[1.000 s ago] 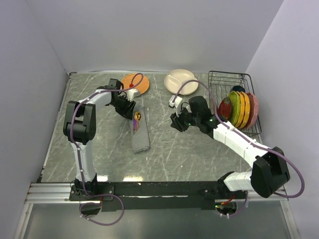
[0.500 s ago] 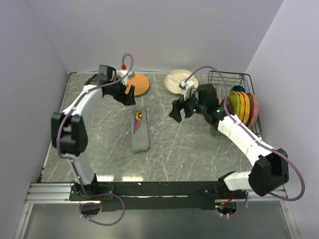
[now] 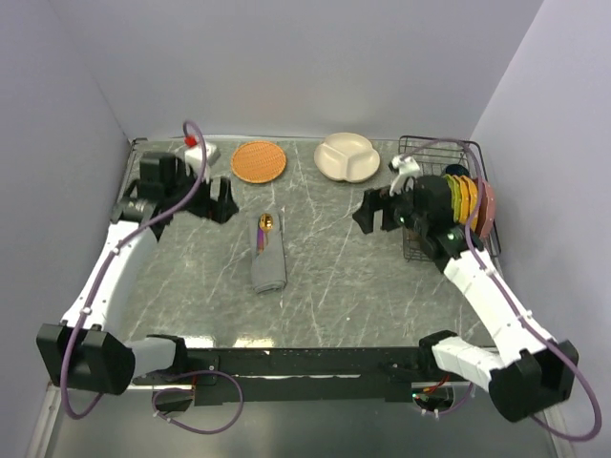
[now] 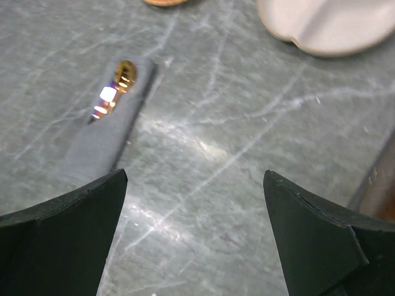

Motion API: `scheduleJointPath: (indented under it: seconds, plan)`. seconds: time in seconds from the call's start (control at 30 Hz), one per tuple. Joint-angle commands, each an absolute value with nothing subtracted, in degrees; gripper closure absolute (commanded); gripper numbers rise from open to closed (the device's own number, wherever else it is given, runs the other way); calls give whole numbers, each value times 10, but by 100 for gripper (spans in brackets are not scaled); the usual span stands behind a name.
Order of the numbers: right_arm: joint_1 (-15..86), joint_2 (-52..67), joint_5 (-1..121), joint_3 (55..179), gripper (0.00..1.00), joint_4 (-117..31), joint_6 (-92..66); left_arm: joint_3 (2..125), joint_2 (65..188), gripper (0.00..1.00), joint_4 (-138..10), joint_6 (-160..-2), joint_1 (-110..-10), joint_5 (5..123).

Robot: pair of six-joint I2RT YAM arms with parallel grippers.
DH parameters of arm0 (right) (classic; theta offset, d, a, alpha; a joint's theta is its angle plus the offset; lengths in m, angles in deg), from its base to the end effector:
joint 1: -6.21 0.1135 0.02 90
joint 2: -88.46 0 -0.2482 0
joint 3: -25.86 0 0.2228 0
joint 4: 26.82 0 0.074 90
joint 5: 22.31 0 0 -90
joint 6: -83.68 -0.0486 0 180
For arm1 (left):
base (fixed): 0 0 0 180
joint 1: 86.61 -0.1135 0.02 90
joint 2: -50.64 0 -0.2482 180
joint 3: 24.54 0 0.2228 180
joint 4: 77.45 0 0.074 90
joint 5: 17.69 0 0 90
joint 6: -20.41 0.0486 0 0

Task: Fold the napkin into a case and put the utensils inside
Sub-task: Reset both arms

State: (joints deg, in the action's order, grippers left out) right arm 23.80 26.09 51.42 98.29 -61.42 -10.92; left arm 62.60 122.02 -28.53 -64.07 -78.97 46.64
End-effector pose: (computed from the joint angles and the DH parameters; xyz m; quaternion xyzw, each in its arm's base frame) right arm 0.2190 0.0837 0.3222 -0.1702 0.8188 0.2198 0.5023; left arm 0.2487 -0.0546 0.3448 0.2033 0.8397 -0.2039 0.4603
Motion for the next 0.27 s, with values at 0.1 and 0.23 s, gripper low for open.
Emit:
scheduleJointPath:
  seconds: [0.1,0.23]
  plan:
    - [237,354,582,878,0,-625,-116,483,1147,1,-317,-691,-790,523]
    - [235,368,587,882,0,-618,-116,520,1175,1,-316,-747,-791,575]
